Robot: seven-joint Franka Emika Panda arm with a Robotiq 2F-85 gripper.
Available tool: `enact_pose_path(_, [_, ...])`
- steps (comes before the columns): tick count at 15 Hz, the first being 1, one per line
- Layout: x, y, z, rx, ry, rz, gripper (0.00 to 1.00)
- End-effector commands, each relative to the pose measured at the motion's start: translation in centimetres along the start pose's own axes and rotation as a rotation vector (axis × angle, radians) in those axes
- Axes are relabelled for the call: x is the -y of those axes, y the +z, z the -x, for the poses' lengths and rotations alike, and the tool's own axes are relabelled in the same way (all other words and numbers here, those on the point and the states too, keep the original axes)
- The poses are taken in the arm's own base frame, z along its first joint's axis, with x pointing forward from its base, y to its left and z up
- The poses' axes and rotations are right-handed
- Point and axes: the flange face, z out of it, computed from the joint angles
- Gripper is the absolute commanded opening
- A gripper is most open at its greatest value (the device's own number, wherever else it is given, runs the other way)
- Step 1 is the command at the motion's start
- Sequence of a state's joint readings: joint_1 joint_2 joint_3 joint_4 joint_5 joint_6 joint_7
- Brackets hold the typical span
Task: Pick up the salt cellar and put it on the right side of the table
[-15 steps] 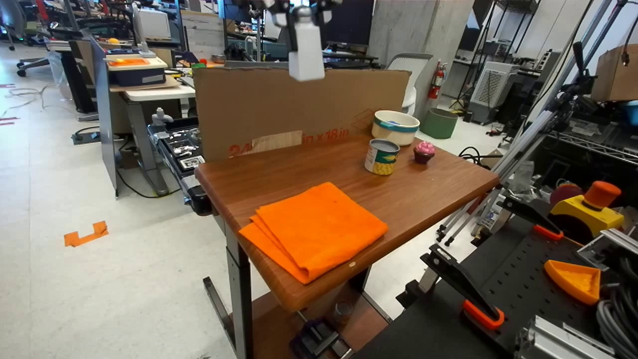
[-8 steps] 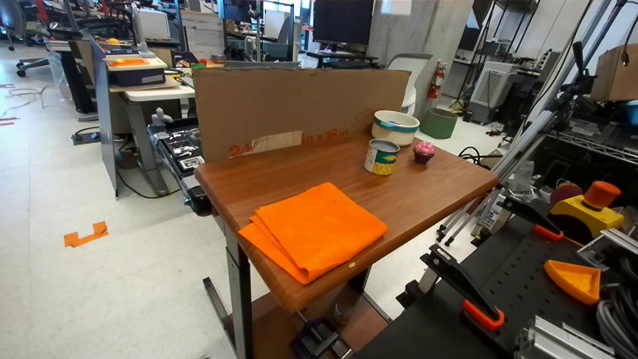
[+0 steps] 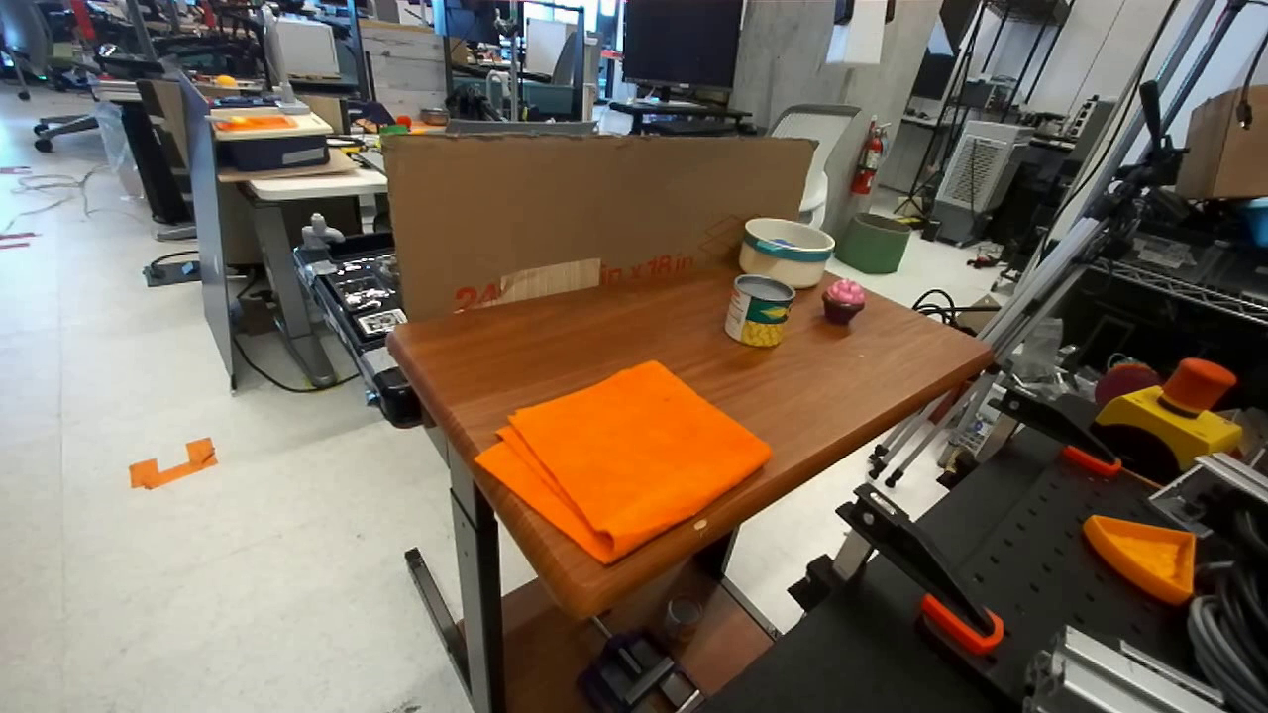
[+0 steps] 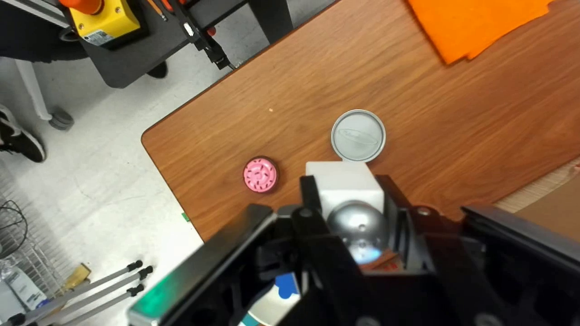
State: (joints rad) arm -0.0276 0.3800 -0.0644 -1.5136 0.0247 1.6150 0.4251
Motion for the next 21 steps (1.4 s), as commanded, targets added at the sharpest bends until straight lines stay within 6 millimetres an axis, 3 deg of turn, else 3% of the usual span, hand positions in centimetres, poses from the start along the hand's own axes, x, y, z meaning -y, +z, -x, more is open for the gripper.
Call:
enact_pose_path(1, [1.0, 2.3, -1.7, -0.024, 0.044, -0.003, 0.10])
enact_pose_path(6, [0.1, 7.4, -5.7, -0.063, 0.130, 0.009, 0.10])
enact_pose_path(10, [-0.4, 11.7, -7.1, -0.075, 0.157, 0.052, 0.10])
enact_pose_path(16, [-0.6, 18.7, -3.6, -0.065, 0.052, 0.217, 0.10])
enact_pose_path(21, [-1.7, 22.9, -1.2, -0.050, 0.010, 0.273, 0.10])
